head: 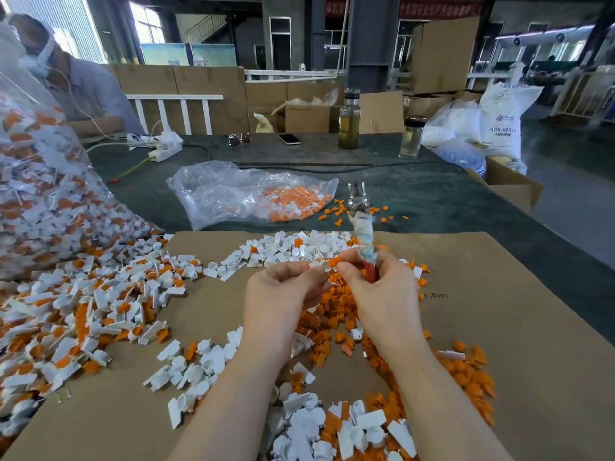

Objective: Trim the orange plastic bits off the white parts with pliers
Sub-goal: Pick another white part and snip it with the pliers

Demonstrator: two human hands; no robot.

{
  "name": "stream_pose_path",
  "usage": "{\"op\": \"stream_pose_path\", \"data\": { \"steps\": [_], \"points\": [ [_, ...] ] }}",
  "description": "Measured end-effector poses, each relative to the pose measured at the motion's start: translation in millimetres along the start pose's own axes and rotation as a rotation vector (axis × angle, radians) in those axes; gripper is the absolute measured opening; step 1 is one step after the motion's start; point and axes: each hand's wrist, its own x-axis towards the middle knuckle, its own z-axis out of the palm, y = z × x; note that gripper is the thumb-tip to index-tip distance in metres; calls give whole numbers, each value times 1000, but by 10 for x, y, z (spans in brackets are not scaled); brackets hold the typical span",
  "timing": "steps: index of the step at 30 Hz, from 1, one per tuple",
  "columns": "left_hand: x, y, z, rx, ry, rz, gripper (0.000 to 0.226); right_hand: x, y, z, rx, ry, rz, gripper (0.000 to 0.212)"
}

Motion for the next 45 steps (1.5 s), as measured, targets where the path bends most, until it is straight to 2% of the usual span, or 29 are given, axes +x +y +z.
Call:
{"op": "stream_pose_path", "data": {
  "steps": [12, 28, 37, 45],
  "points": [
    [-61, 22, 45, -55, 12, 68, 6, -37, -10, 43, -249, 60, -74, 15],
    [-63, -16, 68, 252, 95, 285, 9, -47, -36, 51, -233, 89, -87, 12],
    [-49, -44, 52, 370, 108, 393, 16, -50, -41, 43, -256, 79, -70, 19],
    [-31, -75, 56, 386, 137, 397, 17, -43, -73, 42, -256, 39, -63, 21]
  ]
}}
